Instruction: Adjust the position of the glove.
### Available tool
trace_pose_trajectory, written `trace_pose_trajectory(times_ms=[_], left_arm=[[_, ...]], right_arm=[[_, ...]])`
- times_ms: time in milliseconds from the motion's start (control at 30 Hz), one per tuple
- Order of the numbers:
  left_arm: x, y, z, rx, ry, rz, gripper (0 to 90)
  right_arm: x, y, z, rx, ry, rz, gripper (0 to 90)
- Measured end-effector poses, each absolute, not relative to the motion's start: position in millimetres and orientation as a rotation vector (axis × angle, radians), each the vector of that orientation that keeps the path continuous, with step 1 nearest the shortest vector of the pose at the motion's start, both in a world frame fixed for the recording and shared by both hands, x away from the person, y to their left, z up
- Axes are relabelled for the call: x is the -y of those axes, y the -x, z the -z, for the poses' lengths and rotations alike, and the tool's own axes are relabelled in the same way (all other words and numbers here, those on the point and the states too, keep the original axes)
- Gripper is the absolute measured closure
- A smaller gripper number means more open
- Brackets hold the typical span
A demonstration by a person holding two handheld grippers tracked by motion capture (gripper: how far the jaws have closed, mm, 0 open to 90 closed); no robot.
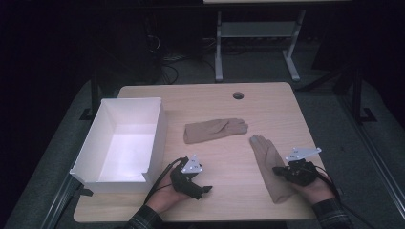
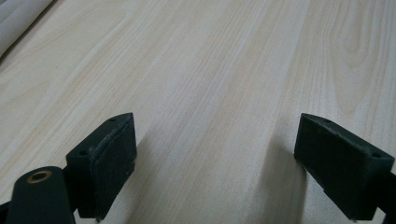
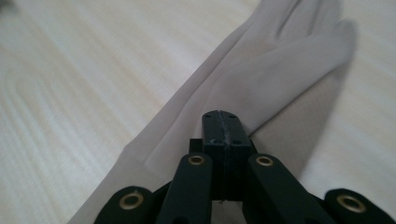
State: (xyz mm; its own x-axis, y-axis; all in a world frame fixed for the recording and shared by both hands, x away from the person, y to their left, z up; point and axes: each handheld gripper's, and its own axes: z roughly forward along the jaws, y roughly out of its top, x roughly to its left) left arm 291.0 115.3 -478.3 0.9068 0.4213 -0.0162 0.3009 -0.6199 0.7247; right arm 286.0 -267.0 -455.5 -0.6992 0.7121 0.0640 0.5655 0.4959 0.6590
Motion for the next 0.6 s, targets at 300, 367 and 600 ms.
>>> trace_pose_trajectory(times_ms=[300,367,600], left_arm=[[-115.7,-291.7,477.9,-0.503,-2.292,-0.203,12.2],[-115.8,-291.7,477.8,-0.501,-2.293,-0.207,12.3],[-115.7,-291.6,477.9,-0.502,-2.292,-0.204,12.2]], right_arm=[[283.6,-320.6,453.7,-2.449,-1.155,-0.979,90.0],[282.3,-324.3,460.2,-2.474,-1.167,-0.933,90.0],[284.5,-308.3,460.8,-2.497,-1.166,-0.918,90.0]])
